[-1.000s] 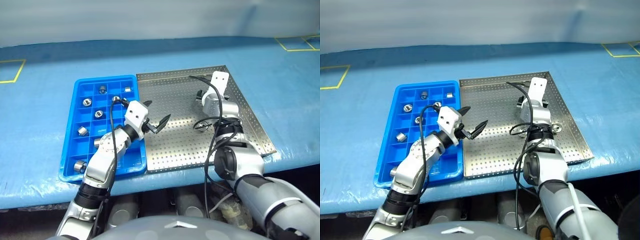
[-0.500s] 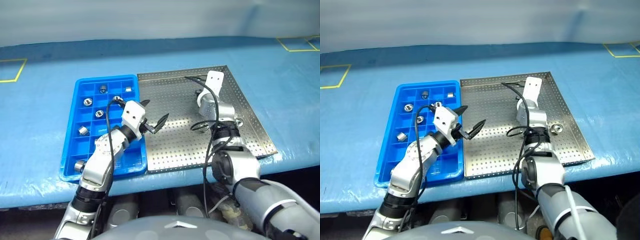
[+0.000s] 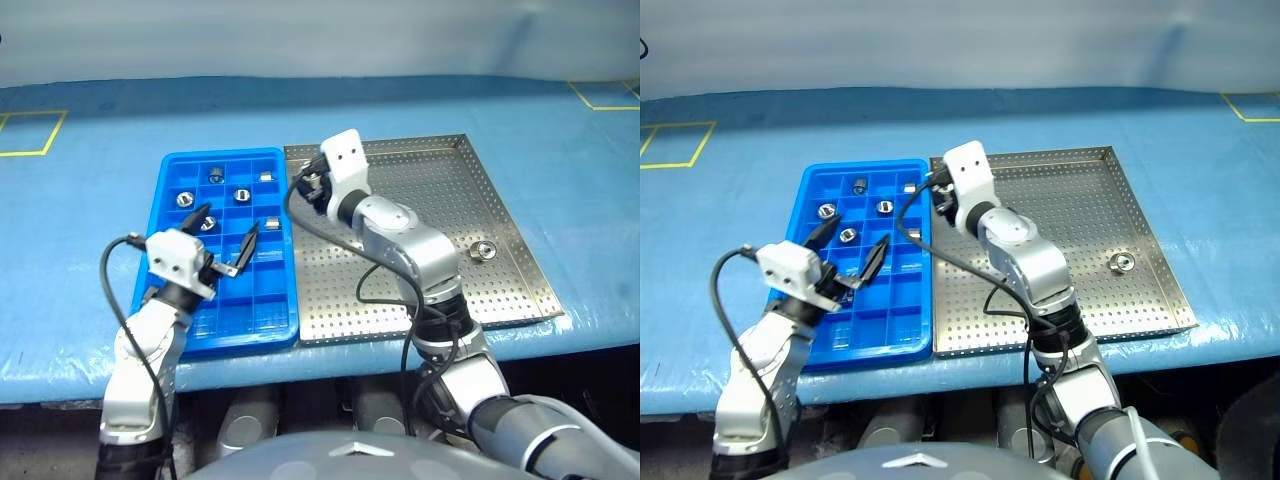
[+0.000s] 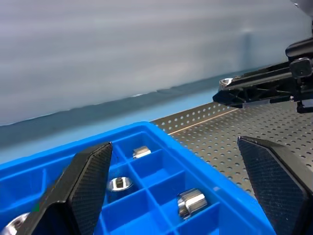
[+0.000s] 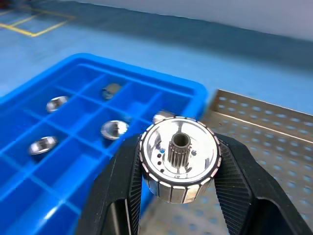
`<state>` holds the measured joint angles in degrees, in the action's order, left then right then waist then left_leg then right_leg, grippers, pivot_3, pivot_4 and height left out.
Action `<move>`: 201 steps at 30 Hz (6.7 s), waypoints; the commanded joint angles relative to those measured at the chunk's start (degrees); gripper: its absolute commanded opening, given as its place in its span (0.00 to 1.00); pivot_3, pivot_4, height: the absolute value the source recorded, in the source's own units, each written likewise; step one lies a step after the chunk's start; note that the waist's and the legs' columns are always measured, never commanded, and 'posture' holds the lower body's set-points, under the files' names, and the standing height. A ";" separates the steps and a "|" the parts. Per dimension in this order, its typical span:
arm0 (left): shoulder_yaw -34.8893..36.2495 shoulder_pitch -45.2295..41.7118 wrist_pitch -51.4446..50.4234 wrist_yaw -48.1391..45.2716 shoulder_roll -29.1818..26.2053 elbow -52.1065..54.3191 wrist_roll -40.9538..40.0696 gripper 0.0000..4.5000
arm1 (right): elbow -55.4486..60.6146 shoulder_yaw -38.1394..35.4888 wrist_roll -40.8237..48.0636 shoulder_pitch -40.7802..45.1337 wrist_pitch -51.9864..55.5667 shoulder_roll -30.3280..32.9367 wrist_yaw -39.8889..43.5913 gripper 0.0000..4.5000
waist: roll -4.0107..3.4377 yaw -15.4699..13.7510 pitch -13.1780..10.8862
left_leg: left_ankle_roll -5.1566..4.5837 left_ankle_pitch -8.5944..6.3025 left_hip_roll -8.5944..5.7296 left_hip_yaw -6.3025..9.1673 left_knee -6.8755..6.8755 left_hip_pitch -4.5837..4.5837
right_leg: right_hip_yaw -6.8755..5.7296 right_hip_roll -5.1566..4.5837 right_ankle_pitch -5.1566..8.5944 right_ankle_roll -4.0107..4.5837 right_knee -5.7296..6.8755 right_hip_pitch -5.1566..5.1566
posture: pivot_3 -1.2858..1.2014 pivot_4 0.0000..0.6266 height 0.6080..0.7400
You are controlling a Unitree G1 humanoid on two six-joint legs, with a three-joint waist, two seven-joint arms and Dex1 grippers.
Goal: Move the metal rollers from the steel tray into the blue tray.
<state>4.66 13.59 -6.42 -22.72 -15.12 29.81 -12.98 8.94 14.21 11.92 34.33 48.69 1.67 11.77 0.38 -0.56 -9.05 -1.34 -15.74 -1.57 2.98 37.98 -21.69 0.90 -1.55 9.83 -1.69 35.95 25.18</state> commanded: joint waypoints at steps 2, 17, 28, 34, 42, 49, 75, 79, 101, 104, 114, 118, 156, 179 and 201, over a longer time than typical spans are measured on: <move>3.62 7.80 -0.08 -3.62 -3.23 7.01 -4.82 1.00 | 1.49 5.48 0.60 -0.70 -2.61 -1.47 4.75 0.38 | 0.02 -0.64 0.00 | 0.01 0.00 0.02 0.03 -0.02 0.00 | -0.04 0.02 0.03 0.04 -0.01 0.00 | 0.61 0.24 1.00; 2.81 16.18 0.94 -2.47 -2.52 7.40 -4.71 1.00 | -11.50 15.83 -5.63 -0.74 -10.70 -4.87 9.54 0.38 | 0.06 -3.67 0.01 | 0.13 0.07 0.01 0.18 -0.03 0.03 | -0.17 0.06 0.38 0.05 0.04 -0.04 | 0.63 0.24 1.00; 1.08 11.97 -0.05 -3.47 -3.66 6.30 -5.28 1.00 | -13.99 11.91 -6.90 -1.63 -10.45 -4.64 10.03 0.59 | 0.06 -3.63 0.01 | 0.16 0.07 0.01 0.19 -0.07 0.02 | -0.18 0.07 0.39 0.07 0.03 -0.03 | 0.61 0.24 1.00; -0.98 8.92 -1.01 -4.80 -4.36 5.42 -5.13 1.00 | -5.21 6.31 -6.92 -4.55 -9.08 -3.15 6.67 0.73 | 0.06 -3.42 0.01 | 0.16 0.07 0.00 0.20 -0.06 0.02 | -0.17 0.06 0.38 0.07 0.01 -0.05 | 0.59 0.24 1.00; -3.86 5.10 -2.15 -6.04 -4.96 3.33 -5.37 1.00 | 9.40 -10.03 -8.21 -12.83 -2.49 5.39 -1.18 0.73 | 0.07 -2.74 0.02 | 0.14 0.06 -0.02 0.21 -0.04 0.00 | -0.18 0.05 0.38 0.06 -0.04 -0.09 | 0.57 0.24 1.00; -4.93 3.21 -1.84 -7.07 -4.97 1.52 -5.79 1.00 | 17.99 -16.79 -7.47 -24.48 4.14 10.87 -1.67 0.73 | 0.06 -0.93 0.02 | 0.13 0.05 0.04 0.14 -0.12 0.00 | -0.15 0.06 0.39 0.07 -0.01 -0.05 | 0.56 0.24 1.00; -5.63 1.14 -1.16 -8.07 -4.32 -0.86 -6.27 1.00 | 17.76 -20.17 -4.37 -31.08 5.54 9.11 -3.62 0.46 | 0.06 -0.17 0.01 | 0.08 0.03 0.04 0.06 0.07 0.09 | -0.08 0.07 0.38 0.01 -0.01 -0.19 | 0.55 0.24 1.00; -4.43 1.87 0.11 -8.10 -4.51 -1.19 -6.05 1.00 | 20.53 -17.84 -3.20 -28.26 5.49 8.90 -2.38 0.38 | 0.05 -0.07 0.01 | 0.08 0.03 0.05 0.04 0.06 0.09 | -0.05 0.08 0.38 0.00 0.01 -0.15 | 0.56 0.24 1.00; 2.39 12.65 3.18 -7.87 -5.08 4.02 -9.10 1.00 | 18.31 8.99 1.95 -13.49 14.29 -0.07 2.10 0.38 | 0.10 -1.95 0.01 | 0.10 0.04 0.01 0.25 -0.01 0.02 | -0.22 0.01 0.42 0.07 -0.04 -0.11 | 0.60 0.24 1.00; 2.43 12.94 2.98 -7.84 -5.00 4.09 -9.50 1.00 | 17.88 10.03 3.06 -12.27 17.75 1.06 3.60 0.38 | 0.09 -1.95 0.01 | 0.11 0.04 0.02 0.27 -0.01 0.02 | -0.25 0.03 0.42 0.07 -0.02 -0.11 | 0.60 0.24 1.00; 1.48 12.53 2.33 -7.75 -4.45 3.87 -9.77 1.00 | 13.71 14.32 2.64 -9.52 21.50 3.09 4.55 0.38 | 0.11 -1.80 0.03 | 0.12 0.04 0.03 0.26 -0.05 0.06 | -0.26 0.04 0.43 0.09 -0.02 -0.12 | 0.60 0.24 1.00; 1.13 12.24 2.13 -7.72 -4.35 3.78 -9.69 1.00 | 12.09 16.73 1.49 -8.10 21.57 4.17 4.30 0.38 | 0.13 -1.81 0.05 | 0.12 0.04 0.03 0.27 -0.04 0.12 | -0.27 0.04 0.44 0.09 -0.01 -0.18 | 0.60 0.24 1.00; -2.58 3.04 -2.37 -10.41 -5.68 0.08 -11.11 1.00 | 17.64 -33.32 -12.81 -26.80 -4.88 -9.64 -35.12 0.99 | 0.08 1.13 0.05 | 0.21 -0.01 0.06 0.18 -0.09 0.07 | -0.19 0.08 0.50 0.16 0.01 -0.12 | 0.54 0.24 1.00; -2.33 2.55 -2.05 -10.48 -5.51 0.02 -11.05 1.00 | 0.78 -35.02 -3.21 -21.26 -13.21 -9.00 -36.89 0.90 | 0.01 1.27 0.05 | 0.15 -0.03 0.09 0.08 -0.09 0.13 | -0.09 0.13 0.48 0.14 0.01 -0.15 | 0.55 0.24 1.00; -2.80 2.64 -2.10 -10.14 -5.03 0.00 -10.97 1.00 | -14.99 -28.40 -6.62 -8.39 -21.67 -6.22 -34.27 0.99 | 0.01 1.07 0.05 | 0.15 -0.02 0.07 0.10 -0.06 0.14 | -0.09 0.13 0.46 0.14 0.03 -0.17 | 0.56 0.24 1.00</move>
<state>1.67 16.45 -9.40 -32.62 -20.36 29.13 -23.27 -4.28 -13.09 5.14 24.10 29.32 -5.44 -22.19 0.39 0.51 -9.00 -1.19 -15.76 -1.50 3.09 37.91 -21.54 0.81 -1.42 10.28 -1.55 35.95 25.00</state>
